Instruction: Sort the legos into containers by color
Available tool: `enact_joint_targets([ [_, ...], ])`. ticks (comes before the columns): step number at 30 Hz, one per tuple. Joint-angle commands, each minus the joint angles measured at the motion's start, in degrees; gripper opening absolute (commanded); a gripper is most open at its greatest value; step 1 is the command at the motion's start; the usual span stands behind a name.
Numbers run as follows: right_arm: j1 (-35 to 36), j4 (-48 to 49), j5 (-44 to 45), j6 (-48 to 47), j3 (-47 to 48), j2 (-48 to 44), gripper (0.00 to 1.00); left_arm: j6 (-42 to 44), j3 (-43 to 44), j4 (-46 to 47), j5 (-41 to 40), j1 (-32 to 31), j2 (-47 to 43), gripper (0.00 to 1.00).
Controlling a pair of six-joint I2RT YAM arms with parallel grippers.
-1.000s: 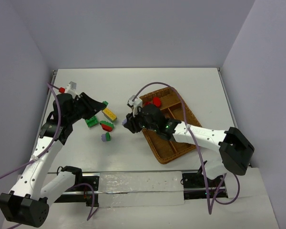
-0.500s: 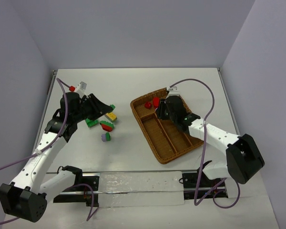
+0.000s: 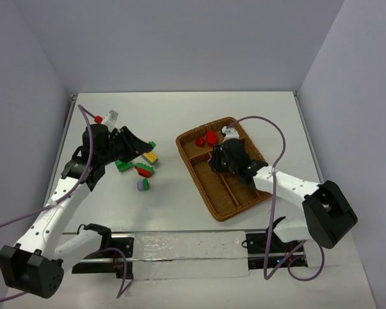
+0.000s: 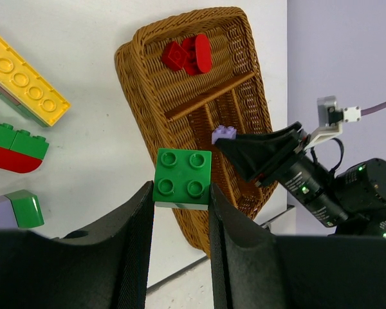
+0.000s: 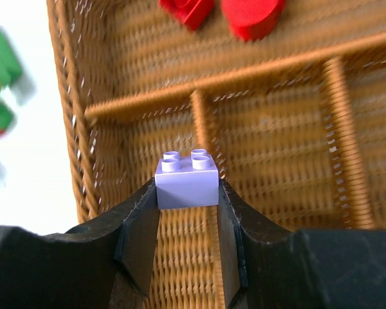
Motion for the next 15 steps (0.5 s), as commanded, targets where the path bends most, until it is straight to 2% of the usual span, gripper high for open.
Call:
enact_joint_targets([
  [1, 2.13, 3.46, -2.61, -1.01, -0.79, -0.91, 0.06, 0.73, 0.41, 2.58, 1.17, -0.19, 0.57, 0.0],
  [5, 4.3, 3.61, -3.82, -2.61, 0.53, 0.14, 0.23, 1.42, 1.17, 1.21, 1.99, -0.86, 2.71, 0.0],
  [6, 4.97, 3.05, -3.07, -2.85, 1.24, 0.61, 0.32, 1.75, 1.61, 0.52, 1.89, -1.25, 3.45, 0.0],
  [7, 5.66, 2.18, -2.37, -3.06, 1.81, 1.08, 0.5, 2.04, 1.93, 0.21, 1.55, -1.86, 4.48, 0.0],
  [8, 5.77, 1.83, -1.83, -3.04, 2.35, 1.5, 0.53, 2.13, 2.21, 0.02, 1.47, -2.02, 4.94, 0.0],
  [9, 5.93, 1.48, -1.2, -2.96, 2.89, 2.09, 0.65, 2.21, 2.52, -0.2, 1.09, -2.78, 5.47, 0.0],
  [10, 6.0, 1.09, -0.42, -2.87, 3.13, 2.16, 0.71, 2.29, 2.67, -0.19, 0.93, -3.13, 6.1, 0.0],
  [12, 6.01, 0.91, -0.05, -2.61, 3.49, 1.96, 0.82, 2.29, 2.76, 0.08, 0.93, -4.18, 6.54, 0.0],
  [15, 6.08, -0.87, 1.32, -2.72, 4.11, -0.08, 0.84, 2.39, 3.22, 0.5, 0.93, -5.68, 7.58, 0.0],
])
